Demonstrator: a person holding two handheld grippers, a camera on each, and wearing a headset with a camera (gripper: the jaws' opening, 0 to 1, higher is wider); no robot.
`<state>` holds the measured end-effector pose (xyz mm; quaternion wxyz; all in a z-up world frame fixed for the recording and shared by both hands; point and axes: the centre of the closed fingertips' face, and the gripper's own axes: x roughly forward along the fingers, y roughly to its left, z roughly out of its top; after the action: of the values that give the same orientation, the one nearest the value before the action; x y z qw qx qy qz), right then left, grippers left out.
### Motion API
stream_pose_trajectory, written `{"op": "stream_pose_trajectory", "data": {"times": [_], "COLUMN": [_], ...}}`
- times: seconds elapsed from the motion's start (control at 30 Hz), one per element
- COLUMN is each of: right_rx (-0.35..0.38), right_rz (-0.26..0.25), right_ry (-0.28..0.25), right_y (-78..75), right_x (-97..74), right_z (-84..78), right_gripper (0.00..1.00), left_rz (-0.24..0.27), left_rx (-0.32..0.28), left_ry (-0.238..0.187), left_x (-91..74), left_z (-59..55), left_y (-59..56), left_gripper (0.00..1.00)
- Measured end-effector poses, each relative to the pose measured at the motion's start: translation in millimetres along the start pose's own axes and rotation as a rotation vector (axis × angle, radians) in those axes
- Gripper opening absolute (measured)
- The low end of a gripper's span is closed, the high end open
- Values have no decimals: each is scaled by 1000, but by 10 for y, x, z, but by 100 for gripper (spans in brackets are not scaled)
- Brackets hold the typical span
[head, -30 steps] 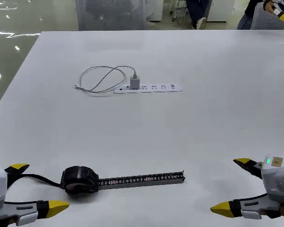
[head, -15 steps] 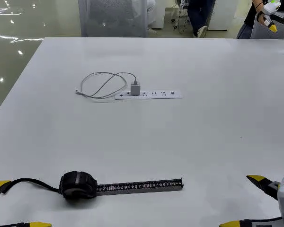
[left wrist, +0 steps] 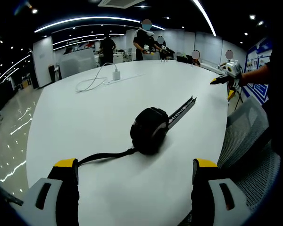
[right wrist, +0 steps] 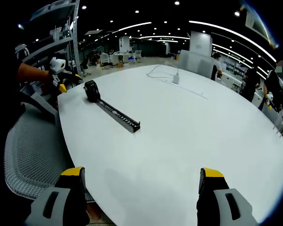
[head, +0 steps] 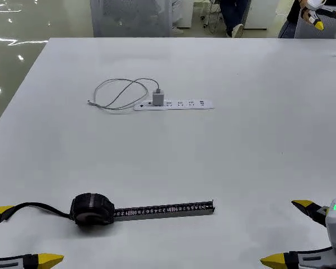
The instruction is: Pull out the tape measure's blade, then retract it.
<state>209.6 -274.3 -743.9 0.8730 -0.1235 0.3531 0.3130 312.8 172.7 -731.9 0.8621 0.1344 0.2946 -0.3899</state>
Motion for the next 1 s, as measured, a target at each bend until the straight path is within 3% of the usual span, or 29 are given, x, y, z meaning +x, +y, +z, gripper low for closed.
{"op": "stream_pose_trajectory", "data": {"times": [0.07, 0.5, 1.0], "right_rx": [-26, -13, -26], "right_rz": [-2, 1, 15], "right_ry": [6, 13, 33], "right_y": [-6, -76, -36], "right_x": [-14, -80, -133], "right_z": [-18, -42, 5], "right_gripper": [99, 99, 99], "left_rz": [-1, -4, -20], "left_rx": [1, 0, 20], "left_ry": [2, 10, 26], "left_x": [8, 5, 51], "left_z": [13, 28, 44], "left_y": [6, 18, 40], "left_gripper": [99, 99, 99]}}
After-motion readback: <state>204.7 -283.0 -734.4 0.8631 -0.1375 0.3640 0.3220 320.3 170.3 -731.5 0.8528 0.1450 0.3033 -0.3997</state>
